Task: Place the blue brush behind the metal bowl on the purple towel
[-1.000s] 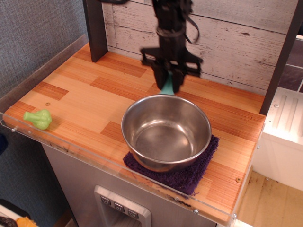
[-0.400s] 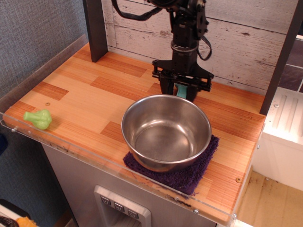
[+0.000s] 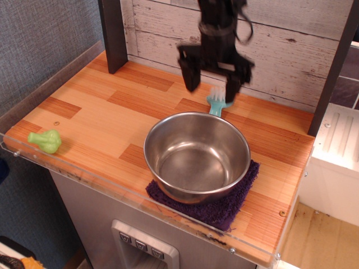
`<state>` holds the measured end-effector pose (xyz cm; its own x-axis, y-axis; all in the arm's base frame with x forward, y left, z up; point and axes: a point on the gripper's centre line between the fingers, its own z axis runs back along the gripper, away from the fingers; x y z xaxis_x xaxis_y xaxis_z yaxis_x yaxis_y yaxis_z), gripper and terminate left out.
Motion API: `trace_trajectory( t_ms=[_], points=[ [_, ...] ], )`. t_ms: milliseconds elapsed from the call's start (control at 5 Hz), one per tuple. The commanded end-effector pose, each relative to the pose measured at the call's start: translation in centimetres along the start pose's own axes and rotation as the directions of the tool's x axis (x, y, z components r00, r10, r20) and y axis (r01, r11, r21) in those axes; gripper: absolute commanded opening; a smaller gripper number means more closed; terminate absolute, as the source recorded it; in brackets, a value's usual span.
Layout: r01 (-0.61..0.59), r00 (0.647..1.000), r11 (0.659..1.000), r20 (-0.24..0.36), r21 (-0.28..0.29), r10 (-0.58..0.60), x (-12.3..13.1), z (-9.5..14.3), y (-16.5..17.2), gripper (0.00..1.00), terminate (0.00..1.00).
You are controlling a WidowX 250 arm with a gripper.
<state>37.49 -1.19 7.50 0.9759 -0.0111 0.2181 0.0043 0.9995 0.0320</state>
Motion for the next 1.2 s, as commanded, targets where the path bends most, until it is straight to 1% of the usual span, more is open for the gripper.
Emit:
trace_trajectory(
  t_ms=[0,200,600,800,1000],
  points=[
    [-0.046,0.996,0.998,0.08,-0.047,0.05,-2.5,6.3,3.3,1.0,0.0],
    [-0.036,0.997,0.997,0.06,-0.064,0.039,-3.1,6.2,4.0,1.0,0.0],
    [0.018,1.0,0.999,0.018,-0.036,-0.017,-3.9,5.6,4.8,1.0,0.0],
    [0.018,1.0,0.999,0.018,-0.036,-0.017,-3.9,5.6,4.8,1.0,0.0],
    [0.018,1.0,0.999,0.018,-0.036,-0.017,-3.9,5.6,4.8,1.0,1.0]
  ],
)
